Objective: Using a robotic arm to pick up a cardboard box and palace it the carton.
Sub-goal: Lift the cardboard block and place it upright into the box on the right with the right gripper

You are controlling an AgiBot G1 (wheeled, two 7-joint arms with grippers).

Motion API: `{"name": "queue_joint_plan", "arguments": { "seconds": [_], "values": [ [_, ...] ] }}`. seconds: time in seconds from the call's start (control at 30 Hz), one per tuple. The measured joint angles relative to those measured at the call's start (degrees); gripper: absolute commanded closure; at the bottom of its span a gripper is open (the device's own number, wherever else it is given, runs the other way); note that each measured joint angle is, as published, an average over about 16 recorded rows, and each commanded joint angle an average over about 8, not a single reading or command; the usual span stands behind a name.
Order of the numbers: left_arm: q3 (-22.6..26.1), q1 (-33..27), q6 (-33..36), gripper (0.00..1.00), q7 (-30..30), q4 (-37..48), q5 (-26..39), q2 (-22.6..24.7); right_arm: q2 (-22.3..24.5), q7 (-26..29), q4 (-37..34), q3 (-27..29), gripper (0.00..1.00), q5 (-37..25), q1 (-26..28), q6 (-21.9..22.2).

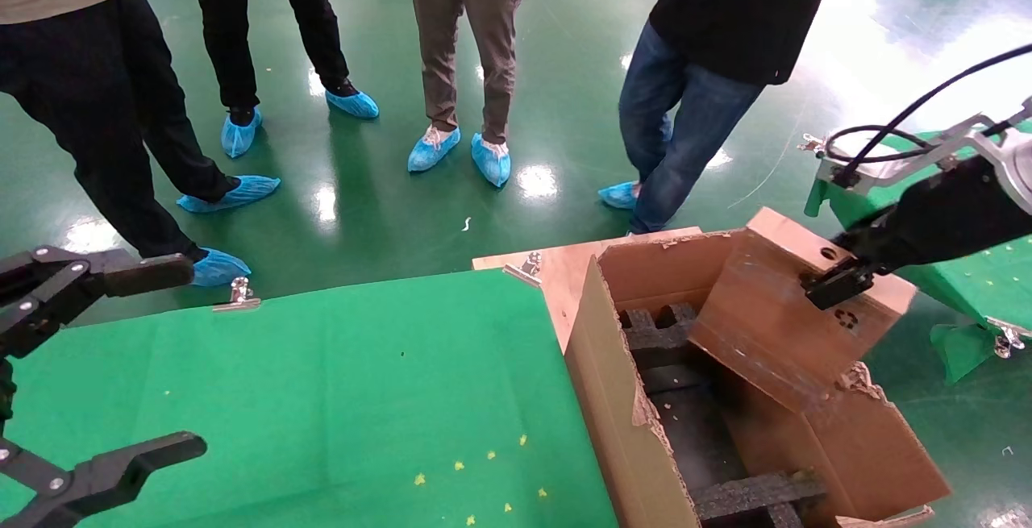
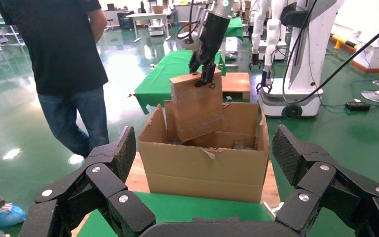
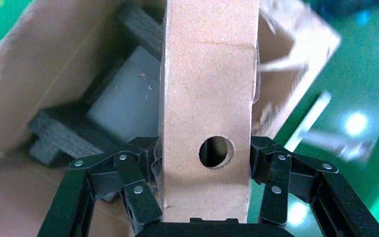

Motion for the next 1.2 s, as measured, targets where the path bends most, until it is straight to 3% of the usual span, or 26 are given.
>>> {"name": "queue_joint_plan", "arguments": {
  "seconds": [0.23, 0.4, 0.9, 1.2],
  "values": [
    [0.0, 0.0, 0.0, 0.00, 0.0, 0.0, 0.0, 0.0, 3.7, 17.5, 7.8, -0.8, 1.00, -1.6, -1.7, 2.4],
    [0.0, 0.0, 0.0, 0.00, 0.0, 0.0, 0.0, 0.0, 5.9, 25.5, 13.2, -1.3, 1.00, -2.6, -2.5, 3.7],
    [0.0, 0.0, 0.0, 0.00, 0.0, 0.0, 0.0, 0.0, 6.8, 31.1, 16.7, -1.9, 1.00, -3.7, -3.4, 4.8],
    [0.0, 0.0, 0.0, 0.00, 0.0, 0.0, 0.0, 0.0, 6.7, 40.7, 20.8, -2.9, 1.00, -6.6, -4.9, 7.1]
  ]
}}
